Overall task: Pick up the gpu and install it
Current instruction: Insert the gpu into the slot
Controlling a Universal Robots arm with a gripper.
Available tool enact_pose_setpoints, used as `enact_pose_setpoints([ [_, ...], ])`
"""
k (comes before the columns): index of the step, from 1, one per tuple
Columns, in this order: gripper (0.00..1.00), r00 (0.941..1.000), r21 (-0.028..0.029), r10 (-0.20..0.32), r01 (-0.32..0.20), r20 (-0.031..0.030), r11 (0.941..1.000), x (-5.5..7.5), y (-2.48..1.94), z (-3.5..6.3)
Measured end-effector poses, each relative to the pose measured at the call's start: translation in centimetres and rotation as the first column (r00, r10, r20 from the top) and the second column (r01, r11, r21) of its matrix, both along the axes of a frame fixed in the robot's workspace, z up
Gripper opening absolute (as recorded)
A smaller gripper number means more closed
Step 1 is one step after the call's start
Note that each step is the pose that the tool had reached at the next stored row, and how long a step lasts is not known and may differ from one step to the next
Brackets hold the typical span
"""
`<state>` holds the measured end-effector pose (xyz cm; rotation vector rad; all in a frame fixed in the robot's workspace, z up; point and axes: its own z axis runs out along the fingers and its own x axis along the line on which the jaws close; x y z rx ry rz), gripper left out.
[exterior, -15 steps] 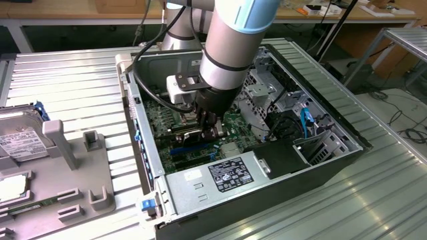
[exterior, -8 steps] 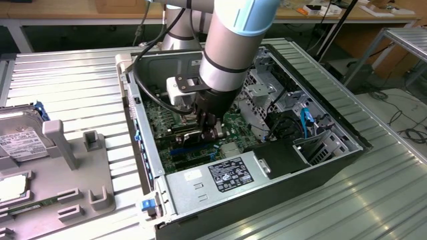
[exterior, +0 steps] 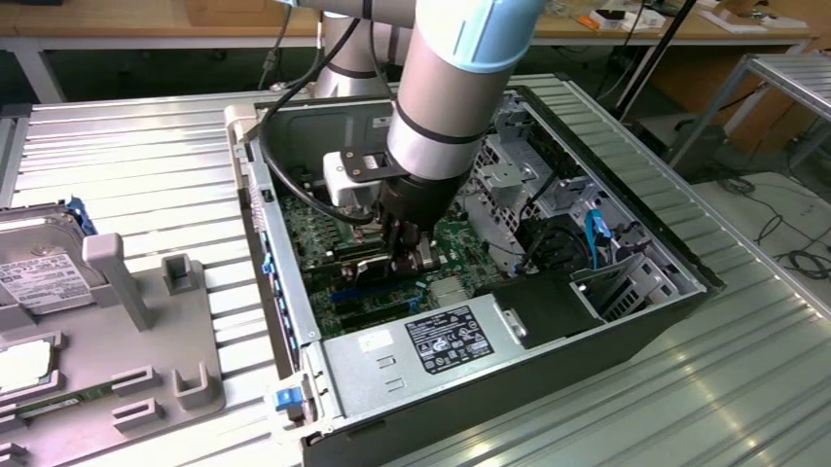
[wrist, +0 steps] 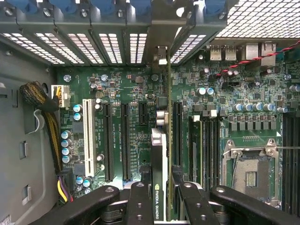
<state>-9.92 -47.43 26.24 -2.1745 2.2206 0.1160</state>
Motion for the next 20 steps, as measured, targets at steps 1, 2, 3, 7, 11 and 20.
enact_pose_setpoints([
  [1,0.27,1.0000,0.0000,0.000,0.000,0.0000,1.0000,0.00,0.00,0.00],
  [2,0.27,1.0000,-0.0004,0.000,0.000,0.0000,1.0000,0.00,0.00,0.00],
  [3,0.27,1.0000,-0.0012,0.000,0.000,0.0001,1.0000,0.00,0.00,-0.01],
  [7,0.27,1.0000,-0.0033,0.000,0.000,-0.0001,1.0000,-0.01,-0.03,0.01],
  [11,0.27,1.0000,-0.0054,0.001,-0.001,0.0001,1.0000,-0.01,-0.10,-0.08],
  [20,0.27,0.9997,-0.0118,0.023,-0.023,0.0027,0.9997,-0.23,-0.13,-0.60],
])
